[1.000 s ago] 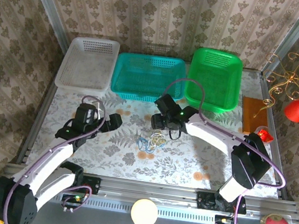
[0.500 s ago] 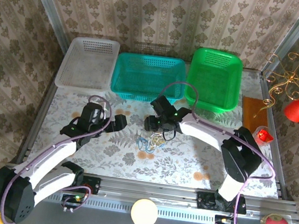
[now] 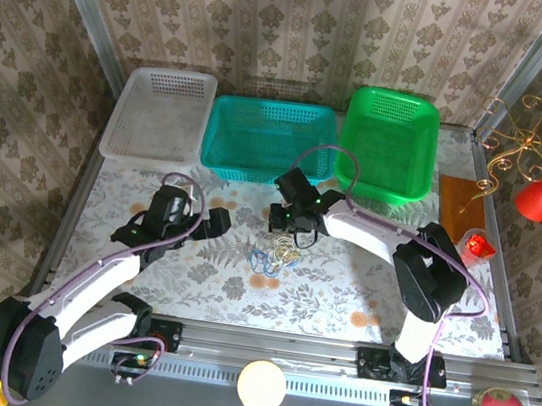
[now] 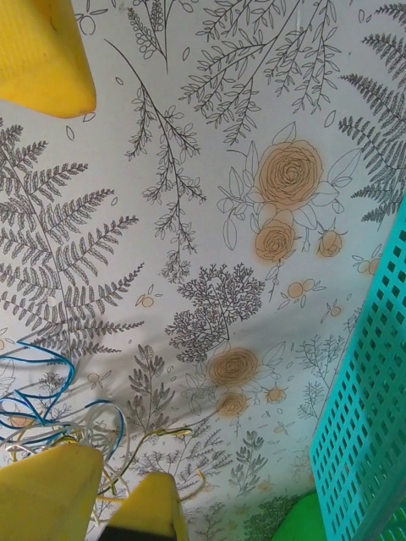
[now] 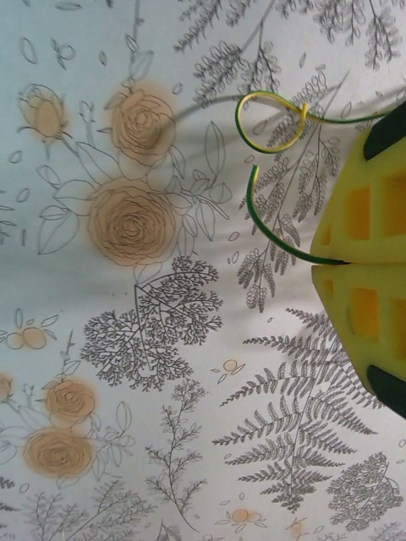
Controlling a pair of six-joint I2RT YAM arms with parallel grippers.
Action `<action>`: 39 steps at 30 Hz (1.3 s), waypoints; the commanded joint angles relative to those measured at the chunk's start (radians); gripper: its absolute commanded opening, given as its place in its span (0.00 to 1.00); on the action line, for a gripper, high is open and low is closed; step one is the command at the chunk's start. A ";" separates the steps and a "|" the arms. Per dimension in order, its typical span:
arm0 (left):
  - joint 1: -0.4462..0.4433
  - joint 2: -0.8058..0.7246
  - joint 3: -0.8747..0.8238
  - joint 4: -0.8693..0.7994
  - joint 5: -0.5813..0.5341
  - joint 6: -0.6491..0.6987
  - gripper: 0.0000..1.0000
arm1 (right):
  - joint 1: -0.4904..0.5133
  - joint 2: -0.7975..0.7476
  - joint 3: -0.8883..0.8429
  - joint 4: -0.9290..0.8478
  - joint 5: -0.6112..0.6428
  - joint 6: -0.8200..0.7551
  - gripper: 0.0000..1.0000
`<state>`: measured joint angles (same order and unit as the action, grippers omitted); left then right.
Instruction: Untangle the cables
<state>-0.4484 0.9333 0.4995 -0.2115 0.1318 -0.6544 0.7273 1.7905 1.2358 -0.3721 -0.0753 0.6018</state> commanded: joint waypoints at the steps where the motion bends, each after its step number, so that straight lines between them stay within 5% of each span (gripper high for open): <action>1: -0.030 0.012 0.034 0.023 -0.013 0.016 1.00 | -0.017 -0.098 0.005 0.025 -0.045 -0.009 0.00; 10: -0.055 0.029 0.003 0.137 0.021 0.057 1.00 | -0.033 -0.296 -0.133 0.201 -0.139 0.017 0.00; 21: -0.131 0.097 -0.021 0.331 0.110 0.213 1.00 | -0.082 -0.329 -0.255 0.350 -0.194 0.081 0.00; 30: -0.270 0.285 0.010 0.506 0.112 0.372 0.98 | -0.084 -0.364 -0.244 0.357 -0.195 0.115 0.00; 39: -0.306 0.495 0.111 0.696 0.116 0.398 0.91 | -0.083 -0.387 -0.258 0.393 -0.210 0.180 0.00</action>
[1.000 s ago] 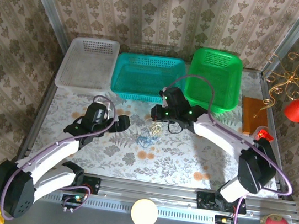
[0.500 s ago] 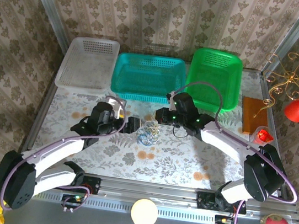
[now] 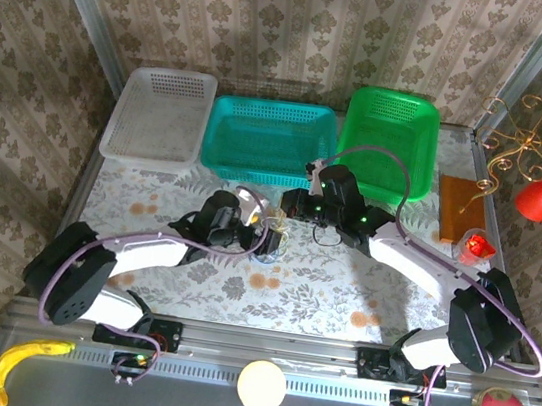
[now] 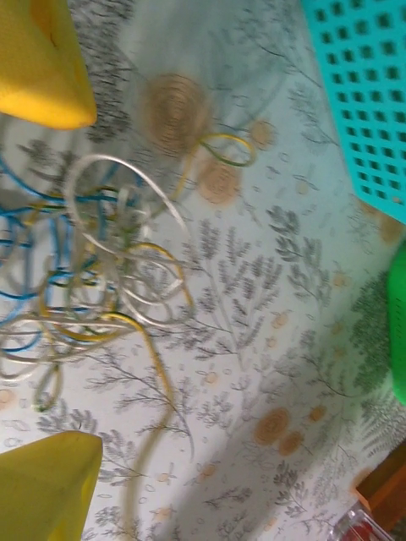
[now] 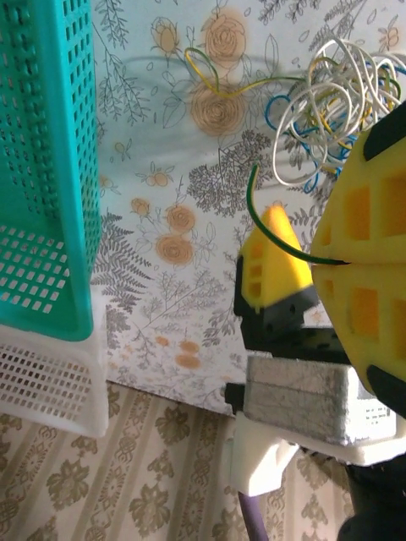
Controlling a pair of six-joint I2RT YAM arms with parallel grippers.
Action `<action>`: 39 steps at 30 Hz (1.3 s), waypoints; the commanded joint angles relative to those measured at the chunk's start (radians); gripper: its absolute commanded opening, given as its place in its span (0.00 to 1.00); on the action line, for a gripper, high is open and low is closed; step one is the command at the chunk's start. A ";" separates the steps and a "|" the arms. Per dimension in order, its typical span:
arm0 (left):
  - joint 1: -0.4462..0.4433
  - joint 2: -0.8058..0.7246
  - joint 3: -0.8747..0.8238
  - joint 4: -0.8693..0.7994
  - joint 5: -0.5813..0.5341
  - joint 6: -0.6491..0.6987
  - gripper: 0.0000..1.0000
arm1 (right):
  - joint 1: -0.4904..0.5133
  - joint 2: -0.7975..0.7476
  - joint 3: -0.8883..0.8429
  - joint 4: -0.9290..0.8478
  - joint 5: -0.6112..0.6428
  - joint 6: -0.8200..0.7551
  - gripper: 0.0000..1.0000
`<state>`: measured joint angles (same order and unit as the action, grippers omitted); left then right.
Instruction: Untangle the cables
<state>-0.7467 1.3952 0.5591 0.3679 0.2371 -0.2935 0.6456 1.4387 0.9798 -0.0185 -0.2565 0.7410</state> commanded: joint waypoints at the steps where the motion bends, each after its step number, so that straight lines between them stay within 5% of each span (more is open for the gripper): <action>1: -0.008 0.056 0.063 0.132 0.016 0.038 0.89 | -0.001 -0.039 -0.002 0.046 -0.030 0.049 0.00; 11: -0.001 0.203 0.077 0.221 0.037 0.034 0.50 | -0.003 -0.125 0.059 0.036 -0.033 0.089 0.00; 22: 0.042 0.248 -0.032 0.342 0.054 -0.032 0.37 | -0.044 -0.199 0.196 0.017 -0.035 0.111 0.00; 28: 0.050 0.216 -0.056 0.356 0.069 -0.054 0.40 | -0.059 -0.205 0.256 -0.054 0.013 0.053 0.00; 39: 0.058 -0.054 0.025 0.040 0.080 -0.132 0.82 | -0.189 -0.222 0.284 -0.242 0.282 -0.105 0.00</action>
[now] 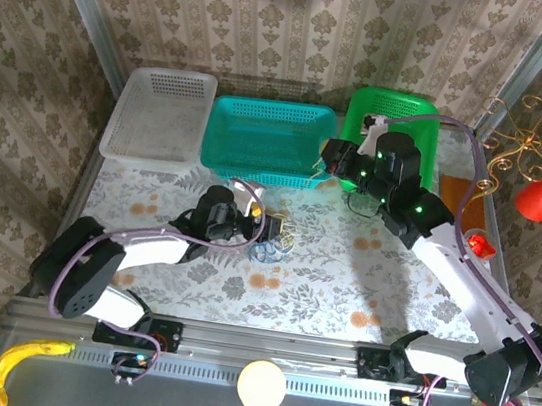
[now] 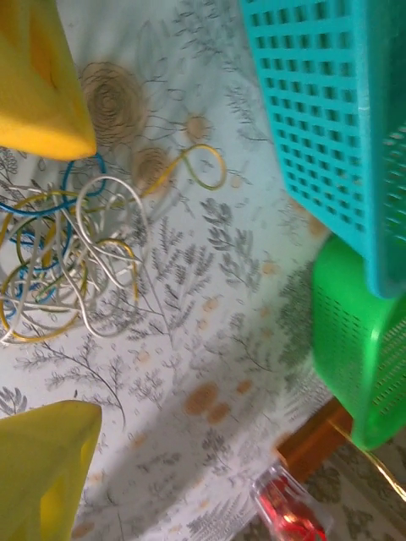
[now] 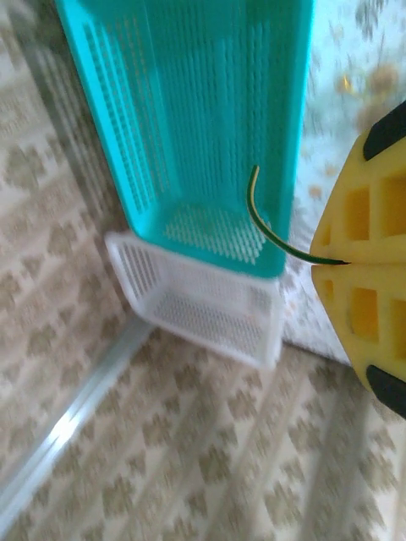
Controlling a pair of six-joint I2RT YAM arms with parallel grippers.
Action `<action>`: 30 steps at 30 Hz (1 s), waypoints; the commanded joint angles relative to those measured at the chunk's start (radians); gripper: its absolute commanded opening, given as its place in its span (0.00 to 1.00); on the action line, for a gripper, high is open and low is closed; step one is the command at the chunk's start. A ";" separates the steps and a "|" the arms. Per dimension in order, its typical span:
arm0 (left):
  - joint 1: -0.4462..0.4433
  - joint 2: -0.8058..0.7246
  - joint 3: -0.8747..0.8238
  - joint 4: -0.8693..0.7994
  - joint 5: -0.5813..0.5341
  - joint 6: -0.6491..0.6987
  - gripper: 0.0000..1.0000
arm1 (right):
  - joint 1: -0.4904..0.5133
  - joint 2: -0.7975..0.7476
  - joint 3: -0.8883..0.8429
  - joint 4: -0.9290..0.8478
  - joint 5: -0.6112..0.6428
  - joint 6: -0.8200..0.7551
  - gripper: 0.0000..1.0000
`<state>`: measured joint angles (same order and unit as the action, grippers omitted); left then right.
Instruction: Untangle the cables
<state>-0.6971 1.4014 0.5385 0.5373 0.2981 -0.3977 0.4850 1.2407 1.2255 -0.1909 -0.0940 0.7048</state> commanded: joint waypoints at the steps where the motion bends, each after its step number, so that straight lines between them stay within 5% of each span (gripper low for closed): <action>1: 0.008 -0.086 0.057 -0.170 0.015 -0.035 0.85 | -0.045 -0.017 0.044 -0.084 0.144 -0.080 0.00; 4: 0.010 -0.147 0.094 -0.279 -0.007 -0.049 1.00 | -0.084 0.017 0.076 -0.123 0.206 -0.128 0.00; 15: 0.011 -0.253 0.277 -0.594 -0.170 -0.097 1.00 | -0.166 0.330 0.229 -0.111 0.478 -0.279 0.00; 23: 0.010 -0.278 0.279 -0.610 -0.201 -0.134 1.00 | -0.201 0.645 0.437 -0.133 0.597 -0.318 0.00; 30: 0.019 -0.257 0.309 -0.611 -0.208 -0.105 1.00 | -0.212 0.747 0.474 -0.190 0.610 -0.325 0.00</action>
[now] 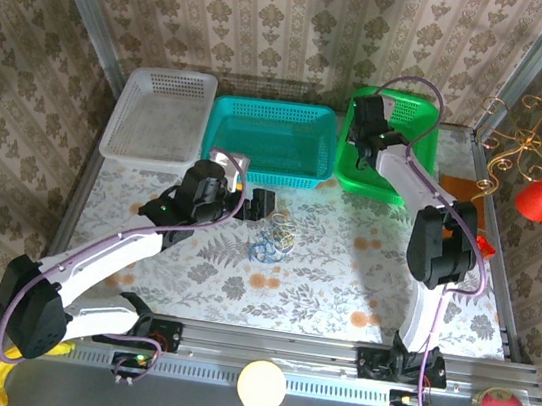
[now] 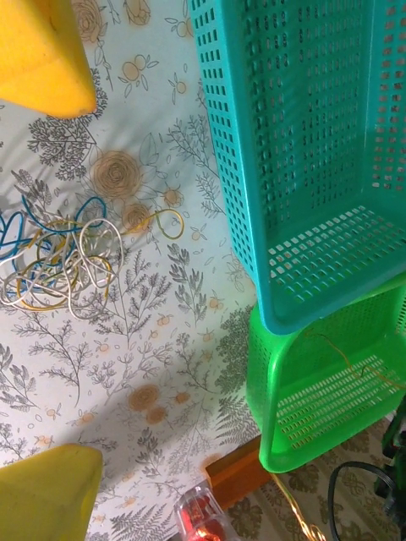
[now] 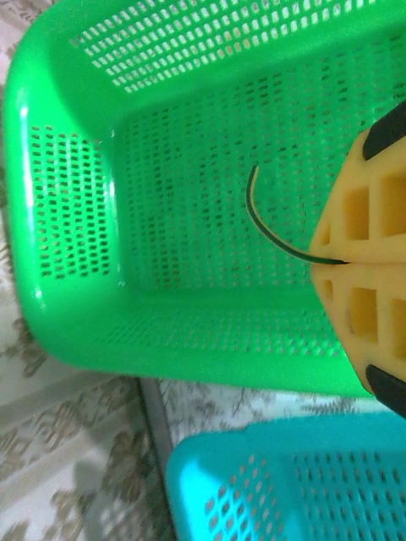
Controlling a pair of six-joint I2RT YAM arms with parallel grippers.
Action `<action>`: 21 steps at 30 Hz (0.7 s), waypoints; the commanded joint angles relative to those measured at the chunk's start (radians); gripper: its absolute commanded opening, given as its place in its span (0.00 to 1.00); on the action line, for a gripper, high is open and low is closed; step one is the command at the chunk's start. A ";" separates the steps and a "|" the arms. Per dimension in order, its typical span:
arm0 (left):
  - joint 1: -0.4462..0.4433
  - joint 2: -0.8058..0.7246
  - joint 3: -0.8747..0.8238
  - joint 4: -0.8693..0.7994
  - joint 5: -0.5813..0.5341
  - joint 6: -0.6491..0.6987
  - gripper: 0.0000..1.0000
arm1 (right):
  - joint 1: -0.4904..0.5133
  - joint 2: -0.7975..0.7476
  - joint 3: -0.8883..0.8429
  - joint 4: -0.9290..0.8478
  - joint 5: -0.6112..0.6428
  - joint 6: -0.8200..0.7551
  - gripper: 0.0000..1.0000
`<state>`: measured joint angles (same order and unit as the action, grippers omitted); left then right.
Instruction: Untangle the cables
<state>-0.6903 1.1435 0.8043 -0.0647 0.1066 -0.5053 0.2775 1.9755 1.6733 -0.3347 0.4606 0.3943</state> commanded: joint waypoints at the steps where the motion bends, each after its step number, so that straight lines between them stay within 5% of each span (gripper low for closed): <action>1: 0.014 0.008 0.051 -0.008 -0.015 0.007 1.00 | -0.008 0.013 0.026 -0.053 0.041 -0.016 0.11; 3: 0.025 0.027 0.064 -0.006 -0.008 0.008 1.00 | -0.017 0.008 0.039 -0.067 -0.009 -0.025 0.43; 5: 0.040 0.047 0.075 0.007 0.015 0.008 1.00 | -0.028 -0.001 0.060 -0.086 -0.055 -0.035 0.61; 14: 0.101 0.078 0.096 0.012 0.072 0.007 1.00 | -0.028 -0.121 0.100 -0.151 -0.291 0.005 0.65; 21: 0.149 0.081 0.087 -0.046 0.100 -0.026 1.00 | 0.041 -0.274 -0.040 -0.124 -0.414 0.095 0.65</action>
<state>-0.5552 1.2186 0.8711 -0.0811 0.1764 -0.5068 0.2855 1.7660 1.6871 -0.4500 0.1352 0.4351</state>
